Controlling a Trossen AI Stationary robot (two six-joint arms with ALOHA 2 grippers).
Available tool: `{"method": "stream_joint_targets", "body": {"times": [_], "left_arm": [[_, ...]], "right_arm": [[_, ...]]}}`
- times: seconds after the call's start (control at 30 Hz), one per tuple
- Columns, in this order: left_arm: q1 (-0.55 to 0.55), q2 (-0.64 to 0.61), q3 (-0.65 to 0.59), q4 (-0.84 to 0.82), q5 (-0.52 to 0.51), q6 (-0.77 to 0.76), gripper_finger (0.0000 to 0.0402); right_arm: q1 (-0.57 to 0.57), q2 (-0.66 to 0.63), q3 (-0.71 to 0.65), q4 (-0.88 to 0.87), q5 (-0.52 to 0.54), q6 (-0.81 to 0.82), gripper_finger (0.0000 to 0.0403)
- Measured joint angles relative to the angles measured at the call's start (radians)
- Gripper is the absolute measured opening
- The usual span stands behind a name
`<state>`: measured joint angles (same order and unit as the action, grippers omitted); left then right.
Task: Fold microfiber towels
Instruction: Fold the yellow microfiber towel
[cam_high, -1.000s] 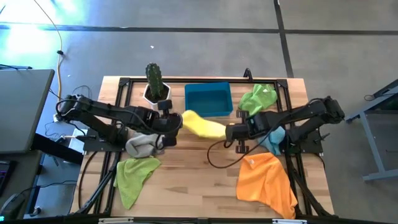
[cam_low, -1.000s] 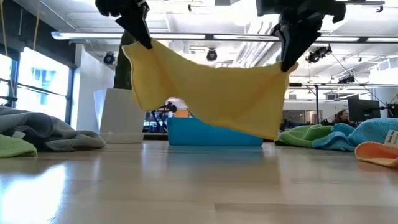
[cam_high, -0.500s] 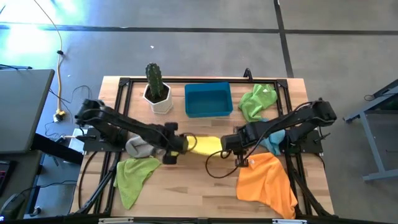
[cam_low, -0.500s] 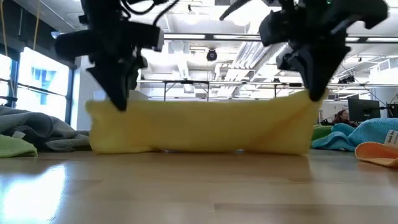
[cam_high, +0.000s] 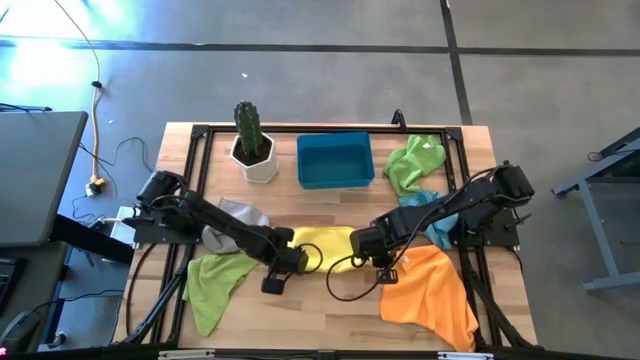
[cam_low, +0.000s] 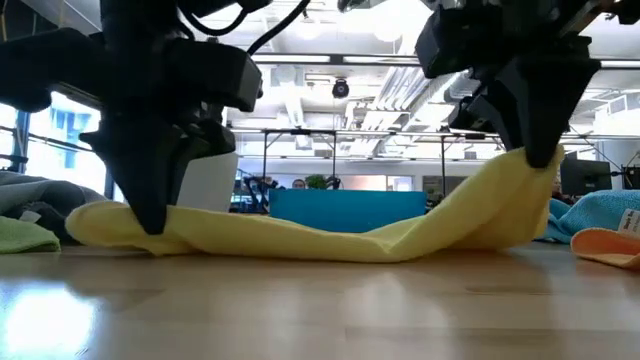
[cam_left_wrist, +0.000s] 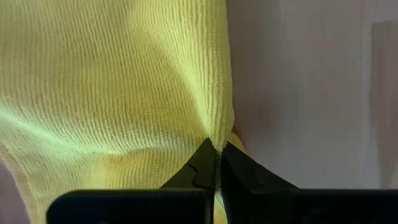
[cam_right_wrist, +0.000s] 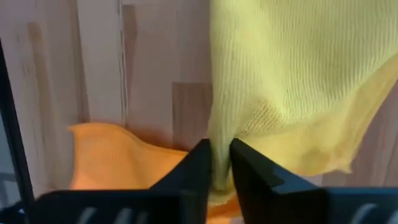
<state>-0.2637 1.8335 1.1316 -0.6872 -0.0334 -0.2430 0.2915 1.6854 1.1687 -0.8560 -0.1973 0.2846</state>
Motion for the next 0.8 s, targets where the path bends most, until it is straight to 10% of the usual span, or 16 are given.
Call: {"method": "stream_joint_targets", "body": {"times": [0.37, 0.8], "left_arm": [[-0.041, 0.003, 0.000, -0.006, 0.000, -0.017, 0.0014], [-0.046, 0.001, 0.061, -0.067, -0.003, -0.045, 0.0021]], "right_arm": [[0.068, -0.063, -0.006, -0.108, 0.130, 0.154, 0.0121], [0.089, -0.292, -0.430, 0.466, 0.227, 0.689, 0.0121]]}}
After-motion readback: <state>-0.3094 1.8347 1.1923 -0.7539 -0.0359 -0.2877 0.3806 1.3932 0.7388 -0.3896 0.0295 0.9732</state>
